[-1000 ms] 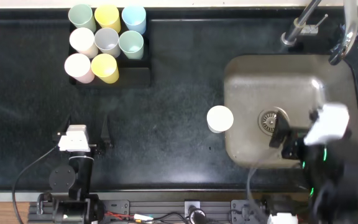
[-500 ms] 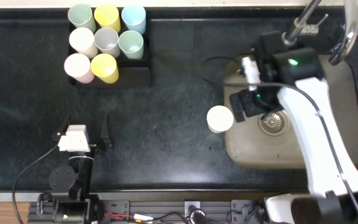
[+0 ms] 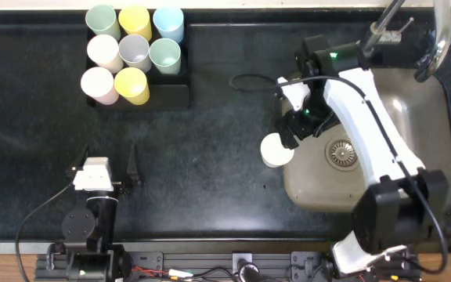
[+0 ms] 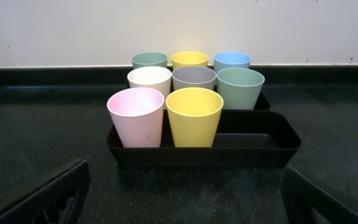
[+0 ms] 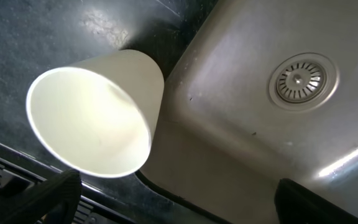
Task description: Store Cups
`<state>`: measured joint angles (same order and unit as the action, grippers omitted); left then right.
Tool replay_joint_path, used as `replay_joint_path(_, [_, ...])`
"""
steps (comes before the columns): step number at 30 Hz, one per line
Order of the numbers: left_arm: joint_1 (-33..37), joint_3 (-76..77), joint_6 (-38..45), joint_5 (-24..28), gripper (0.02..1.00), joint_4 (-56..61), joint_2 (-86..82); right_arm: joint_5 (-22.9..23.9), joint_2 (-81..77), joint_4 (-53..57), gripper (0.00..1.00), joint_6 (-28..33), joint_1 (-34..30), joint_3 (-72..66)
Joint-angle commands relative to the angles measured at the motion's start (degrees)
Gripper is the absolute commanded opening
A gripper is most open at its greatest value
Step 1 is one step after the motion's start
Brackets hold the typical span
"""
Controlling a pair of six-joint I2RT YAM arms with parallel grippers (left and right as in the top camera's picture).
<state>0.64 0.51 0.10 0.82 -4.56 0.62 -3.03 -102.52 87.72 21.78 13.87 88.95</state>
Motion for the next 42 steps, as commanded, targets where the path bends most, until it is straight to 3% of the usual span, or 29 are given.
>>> replay_joint_path(1, [0.0, -0.07, -0.39, -0.07, 0.998, -0.26, -0.44, -0.37, -2.64, -0.22, 0.982, 2.38, -0.04, 1.05])
replay_joint_path(24, [0.0, -0.07, -0.39, -0.07, 1.0, -0.26, -0.44, 0.44, -3.13, -7.39, 0.974, 4.59, 0.02, -6.84])
replay_joint_path(27, [0.0, -0.07, -0.39, -0.07, 0.998, -0.26, -0.44, -0.79, -3.13, -7.41, 0.888, 4.59, 0.02, -6.84])
replay_joint_path(28, [0.0, -0.07, -0.39, -0.07, 0.998, -0.26, -0.44, -1.79, -3.13, -7.41, 0.706, 4.61, 0.04, -6.84])
replay_joint_path(29, [0.0, -0.07, -0.39, -0.07, 0.998, -0.26, -0.44, -2.56, -3.13, -7.41, 0.643, 4.61, 0.11, -6.84])
replay_joint_path(30, [0.0, -0.07, -0.39, -0.07, 0.998, -0.26, -0.44, -4.02, -3.13, -7.41, 0.045, 4.63, 0.31, -6.84])
replay_joint_path(33, [0.0, -0.07, -0.39, -0.07, 0.998, -0.26, -0.44, -8.52, -3.13, -7.74, 0.045, 4.61, 1.53, -7.04])
replay_joint_path(37, [0.0, -0.07, -0.39, -0.07, 1.0, -0.26, -0.44, -8.98, -2.8, -7.45, 0.045, 1.99, 3.39, -5.46])
replay_joint_path(39, [0.0, -0.07, -0.39, -0.07, 0.998, -0.26, -0.44, -8.85, -2.62, -3.61, 0.042, 0.07, 4.2, 2.14])
replay_joint_path(42, [0.0, -0.07, -0.39, -0.07, 0.998, -0.26, -0.44, -6.51, -3.19, 2.56, 0.042, -7.26, 6.21, 24.5])
